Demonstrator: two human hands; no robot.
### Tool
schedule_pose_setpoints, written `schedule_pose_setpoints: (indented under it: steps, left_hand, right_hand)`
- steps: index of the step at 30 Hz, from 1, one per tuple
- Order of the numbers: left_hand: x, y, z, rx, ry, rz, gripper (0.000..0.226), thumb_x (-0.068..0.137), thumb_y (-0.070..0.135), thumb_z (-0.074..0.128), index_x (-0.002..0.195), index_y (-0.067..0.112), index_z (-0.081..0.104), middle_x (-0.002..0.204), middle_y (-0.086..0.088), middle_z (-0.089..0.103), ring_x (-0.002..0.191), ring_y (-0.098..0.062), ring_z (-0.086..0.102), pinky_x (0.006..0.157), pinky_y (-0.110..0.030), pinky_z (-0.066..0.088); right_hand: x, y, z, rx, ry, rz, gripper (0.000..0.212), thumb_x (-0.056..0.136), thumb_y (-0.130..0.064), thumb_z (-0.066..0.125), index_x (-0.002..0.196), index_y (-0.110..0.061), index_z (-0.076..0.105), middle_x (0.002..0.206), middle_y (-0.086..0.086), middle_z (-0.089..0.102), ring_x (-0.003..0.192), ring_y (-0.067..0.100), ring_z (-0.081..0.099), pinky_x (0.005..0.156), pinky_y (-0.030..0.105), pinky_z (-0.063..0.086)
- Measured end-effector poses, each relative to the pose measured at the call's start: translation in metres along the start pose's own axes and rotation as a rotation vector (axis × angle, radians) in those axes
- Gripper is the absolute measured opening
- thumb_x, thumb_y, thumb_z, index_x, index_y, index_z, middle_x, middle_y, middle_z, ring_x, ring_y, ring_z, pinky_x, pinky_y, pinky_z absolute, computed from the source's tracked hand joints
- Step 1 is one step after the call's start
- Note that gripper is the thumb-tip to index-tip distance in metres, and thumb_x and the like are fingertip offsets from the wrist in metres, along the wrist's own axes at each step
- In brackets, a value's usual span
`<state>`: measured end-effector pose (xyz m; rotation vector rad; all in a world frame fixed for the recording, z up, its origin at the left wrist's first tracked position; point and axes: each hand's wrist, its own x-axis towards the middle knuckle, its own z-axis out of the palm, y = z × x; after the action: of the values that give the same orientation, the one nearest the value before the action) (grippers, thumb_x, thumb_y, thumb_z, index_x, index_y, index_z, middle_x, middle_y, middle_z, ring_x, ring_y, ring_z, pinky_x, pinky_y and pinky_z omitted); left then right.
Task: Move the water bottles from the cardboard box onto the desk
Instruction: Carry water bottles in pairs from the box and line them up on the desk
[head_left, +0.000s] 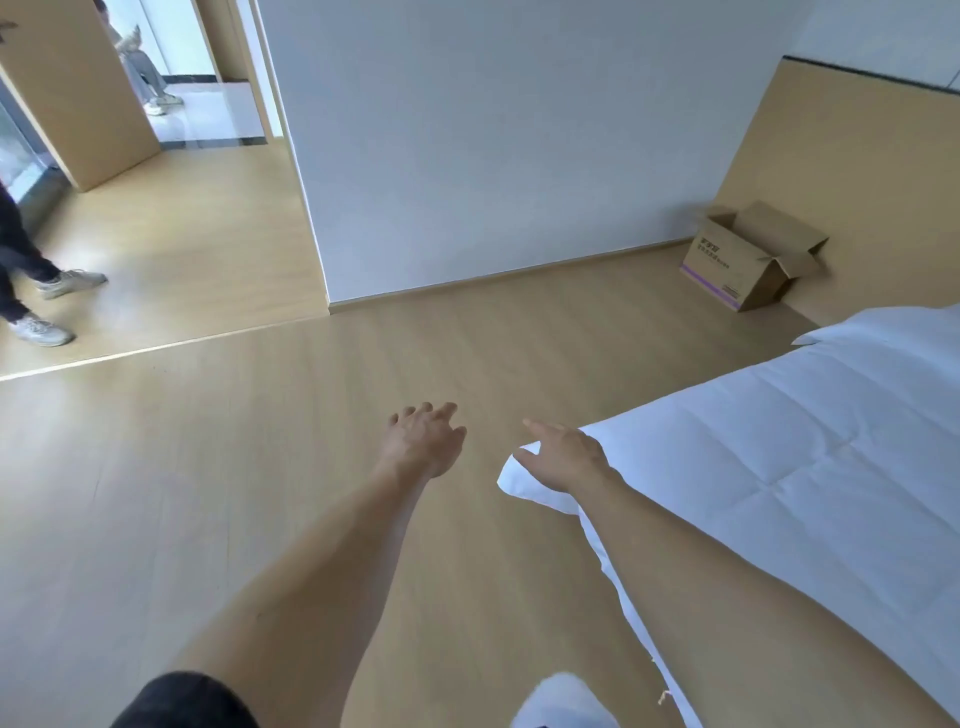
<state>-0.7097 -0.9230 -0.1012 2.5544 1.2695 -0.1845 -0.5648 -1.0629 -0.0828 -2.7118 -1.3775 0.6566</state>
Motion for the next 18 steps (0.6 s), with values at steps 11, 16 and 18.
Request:
schedule_pose_setpoints:
  steps: [11, 16, 18]
  left_hand:
    - [0.204, -0.022, -0.049, 0.046, 0.009, -0.045, 0.052, 0.102, 0.048, 0.034, 0.152, 0.033, 0.036, 0.149, -0.005, 0.048, 0.137, -0.028, 0.042, 0.114, -0.041, 0.028]
    - [0.301, -0.014, -0.092, 0.075, -0.006, -0.102, 0.052, 0.103, 0.049, 0.033, 0.153, 0.033, 0.035, 0.15, -0.006, 0.046, 0.138, -0.029, 0.041, 0.114, -0.041, 0.029]
    - [0.341, -0.005, -0.107, 0.071, 0.013, -0.102, 0.052, 0.103, 0.049, 0.032, 0.153, 0.033, 0.035, 0.149, -0.005, 0.047, 0.137, -0.029, 0.041, 0.114, -0.041, 0.028]
  right_hand:
    - [0.224, -0.024, -0.052, -0.014, -0.02, -0.041, 0.06, 0.098, -0.051, 0.043, 0.153, -0.03, 0.031, 0.15, 0.008, 0.046, 0.137, 0.029, 0.044, 0.109, 0.039, 0.035]
    - [0.326, -0.03, -0.103, -0.021, -0.036, -0.088, 0.057, 0.098, -0.051, 0.044, 0.15, -0.028, 0.038, 0.148, 0.01, 0.049, 0.135, 0.03, 0.047, 0.11, 0.04, 0.037]
    - [0.365, -0.028, -0.124, -0.014, -0.02, -0.09, 0.058, 0.098, -0.052, 0.044, 0.15, -0.028, 0.038, 0.148, 0.01, 0.049, 0.135, 0.03, 0.047, 0.11, 0.039, 0.036]
